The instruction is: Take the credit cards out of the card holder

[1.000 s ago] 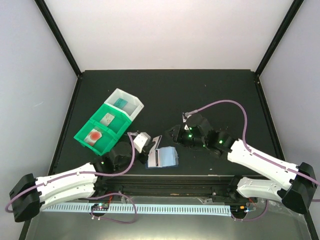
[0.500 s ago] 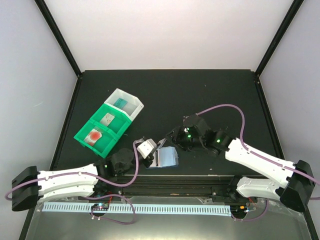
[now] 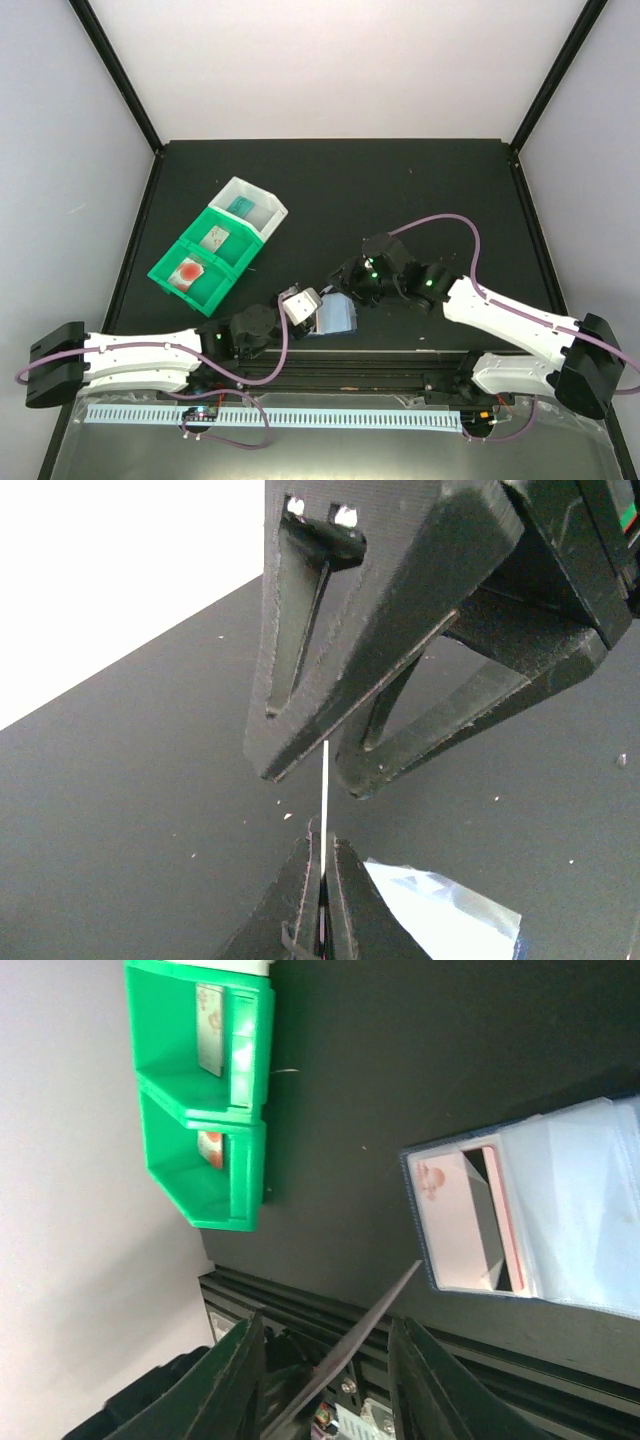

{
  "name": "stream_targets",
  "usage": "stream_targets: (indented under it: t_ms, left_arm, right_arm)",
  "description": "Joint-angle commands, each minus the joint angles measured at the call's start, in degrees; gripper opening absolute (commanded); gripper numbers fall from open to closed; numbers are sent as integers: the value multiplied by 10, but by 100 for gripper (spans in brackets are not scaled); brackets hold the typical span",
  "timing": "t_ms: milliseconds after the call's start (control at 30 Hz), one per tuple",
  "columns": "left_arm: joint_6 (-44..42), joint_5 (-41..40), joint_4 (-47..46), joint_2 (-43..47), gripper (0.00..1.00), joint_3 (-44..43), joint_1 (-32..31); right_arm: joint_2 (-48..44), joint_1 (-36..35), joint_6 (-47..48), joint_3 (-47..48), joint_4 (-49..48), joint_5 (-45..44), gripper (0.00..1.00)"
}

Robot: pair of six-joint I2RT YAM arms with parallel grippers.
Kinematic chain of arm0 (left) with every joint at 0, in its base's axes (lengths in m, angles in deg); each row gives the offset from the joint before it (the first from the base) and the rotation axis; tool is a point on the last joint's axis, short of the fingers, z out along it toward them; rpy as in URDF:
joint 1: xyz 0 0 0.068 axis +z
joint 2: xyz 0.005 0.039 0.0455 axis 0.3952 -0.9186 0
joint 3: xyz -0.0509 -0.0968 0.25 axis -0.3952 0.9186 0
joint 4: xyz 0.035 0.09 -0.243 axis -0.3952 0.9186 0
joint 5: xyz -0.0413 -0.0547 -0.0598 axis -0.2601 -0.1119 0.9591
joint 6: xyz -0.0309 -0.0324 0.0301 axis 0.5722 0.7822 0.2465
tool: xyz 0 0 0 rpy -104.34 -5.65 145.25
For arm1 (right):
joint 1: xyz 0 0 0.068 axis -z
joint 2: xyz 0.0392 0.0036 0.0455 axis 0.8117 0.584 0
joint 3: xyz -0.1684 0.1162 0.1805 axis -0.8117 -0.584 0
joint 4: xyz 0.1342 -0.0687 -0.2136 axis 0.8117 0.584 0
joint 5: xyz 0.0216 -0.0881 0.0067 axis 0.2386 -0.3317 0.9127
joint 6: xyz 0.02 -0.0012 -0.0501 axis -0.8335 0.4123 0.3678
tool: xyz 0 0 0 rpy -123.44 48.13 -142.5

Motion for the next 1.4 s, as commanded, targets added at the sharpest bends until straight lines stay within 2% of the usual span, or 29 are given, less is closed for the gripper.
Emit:
stream_targets:
  t_ms: [0, 67, 167, 200, 300, 400, 467, 533, 633, 733, 833, 1033, 1233, 1367]
  left_arm:
    - [-30, -33, -31, -1, 1, -5, -11]
    - [-34, -33, -35, 0, 2, -3, -14]
    - [-12, -40, -37, 5, 3, 2, -15]
    - [1, -42, -26, 9, 6, 0, -15]
    - [43, -41, 14, 32, 23, -5, -14]
    - [130, -56, 86, 70, 52, -17, -10]
    - [198, -35, 143, 102, 66, -26, 11]
    - [254, 17, 177, 137, 73, -27, 41]
    - [328, 111, 206, 176, 78, -24, 98]
    - [370, 223, 223, 195, 79, -30, 150]
    - [412, 320, 201, 195, 81, -34, 185]
    - [504, 441, 88, 175, 82, -25, 210]
    - [565, 485, 16, 155, 71, -17, 212]
    - [587, 500, -19, 147, 52, -10, 213]
  right_arm:
    - [11, 2, -13, -14, -17, 14, 36]
    - [16, 2, -11, -15, -16, 14, 31]
    - [19, 2, -8, -26, -33, 15, 6]
    - [19, 2, -3, -30, -37, 15, 2]
    - [9, 2, 30, -47, -60, 3, 1]
    - [-21, 3, 67, -84, -95, -28, 1]
    - [-49, 6, 96, -107, -103, -59, 1]
    - [-76, 9, 125, -124, -112, -78, 1]
    - [-116, 10, 188, -144, -141, -77, 1]
    - [-149, 10, 263, -156, -165, -60, 1]
    - [-184, 10, 309, -172, -193, -33, 1]
    - [-265, 10, 309, -248, -333, 36, 1]
    - [-303, 10, 260, -285, -404, 58, 1]
    - [-313, 10, 235, -295, -431, 63, 1]
